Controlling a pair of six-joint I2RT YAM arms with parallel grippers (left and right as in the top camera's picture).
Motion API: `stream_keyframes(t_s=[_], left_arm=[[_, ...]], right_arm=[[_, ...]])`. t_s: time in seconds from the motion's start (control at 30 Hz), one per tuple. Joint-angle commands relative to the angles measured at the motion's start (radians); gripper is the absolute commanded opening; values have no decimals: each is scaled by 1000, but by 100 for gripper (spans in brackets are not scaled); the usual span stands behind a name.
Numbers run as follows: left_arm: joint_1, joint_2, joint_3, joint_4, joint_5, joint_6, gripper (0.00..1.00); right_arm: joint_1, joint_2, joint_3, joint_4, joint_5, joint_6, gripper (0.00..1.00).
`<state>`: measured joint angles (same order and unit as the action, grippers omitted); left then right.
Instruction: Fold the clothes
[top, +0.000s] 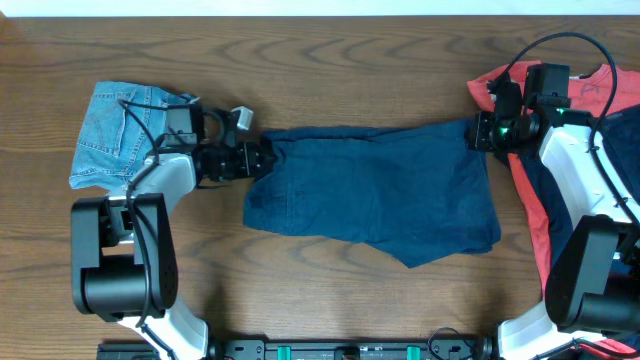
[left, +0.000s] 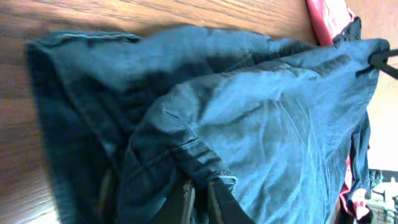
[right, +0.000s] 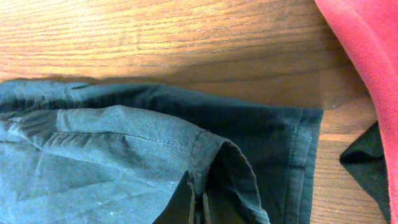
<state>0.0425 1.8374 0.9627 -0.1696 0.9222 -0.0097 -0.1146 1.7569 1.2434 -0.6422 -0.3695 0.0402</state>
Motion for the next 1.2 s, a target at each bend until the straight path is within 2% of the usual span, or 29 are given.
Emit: stream_keyframes(t_s=[0.0, 0.2, 0.47, 0.53, 0.83, 1.1, 1.17], left_arm=[[8, -15, 4, 7, 27, 16, 9], [18, -51, 4, 5, 5, 17, 9], [17, -53, 4, 3, -333, 17, 9], [17, -53, 4, 14, -369, 17, 9], [18, -53, 4, 91, -390, -26, 9], [18, -56, 4, 70, -258, -51, 10], [20, -67, 4, 69, -252, -58, 10]], right_arm=[[-6, -4, 10, 2, 3, -11, 4], [-6, -4, 10, 2, 3, -11, 4], [-6, -4, 10, -1, 3, -11, 3], [-6, -4, 10, -2, 3, -11, 3], [-6, -4, 10, -3, 3, 0, 3], [-6, -5, 10, -5, 2, 18, 5], [-6, -16, 13, -9, 3, 18, 3]])
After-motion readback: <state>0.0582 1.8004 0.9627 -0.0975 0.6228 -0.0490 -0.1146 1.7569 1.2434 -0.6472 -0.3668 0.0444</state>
